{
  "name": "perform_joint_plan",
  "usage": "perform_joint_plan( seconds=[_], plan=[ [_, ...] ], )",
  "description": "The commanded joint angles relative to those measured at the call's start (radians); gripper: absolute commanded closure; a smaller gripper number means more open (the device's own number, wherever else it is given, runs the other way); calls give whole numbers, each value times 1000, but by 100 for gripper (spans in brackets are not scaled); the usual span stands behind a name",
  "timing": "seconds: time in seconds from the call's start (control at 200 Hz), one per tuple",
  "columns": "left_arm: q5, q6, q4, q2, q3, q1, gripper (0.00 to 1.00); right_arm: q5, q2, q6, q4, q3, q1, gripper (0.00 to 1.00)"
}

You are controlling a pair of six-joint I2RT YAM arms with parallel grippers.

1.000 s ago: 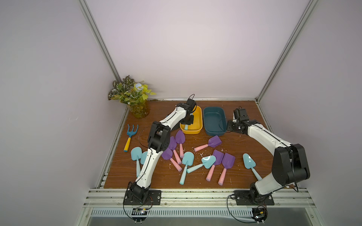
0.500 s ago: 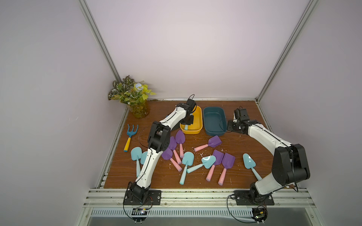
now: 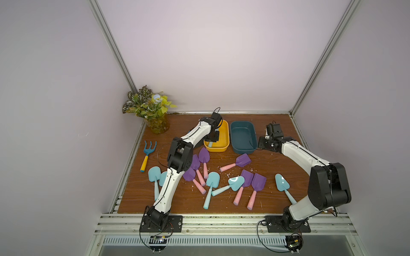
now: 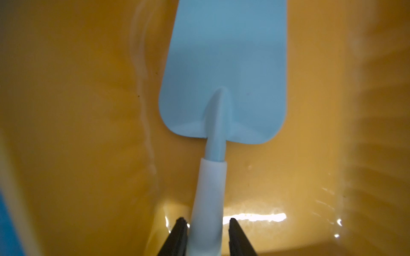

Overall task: Sort the small shovels by color and place them into the storage box
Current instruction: Place the shovel in the storage box.

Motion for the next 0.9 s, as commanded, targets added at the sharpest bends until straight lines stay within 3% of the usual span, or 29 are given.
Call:
perform_joint_plan(
  seconds=[0.0, 0.28, 0.635, 0.786, 0.896],
  plan=[
    [15, -11, -20, 11, -17, 10, 65, -12, -22, 19, 16, -8, -3, 48],
    [-7, -11, -19, -18, -4, 11, 60, 7, -64, 15, 4, -37, -4, 48],
    [-23, -6, -17, -99, 127, -1, 41, -2, -84, 3, -8, -29, -19, 47],
    [-50, -24, -18, -155, 183, -12, 40, -27, -80, -15, -7, -23, -30, 47],
    [-108, -38, -19, -233, 140, -26, 40, -41, -69, -12, -8, -25, -34, 47]
  ],
)
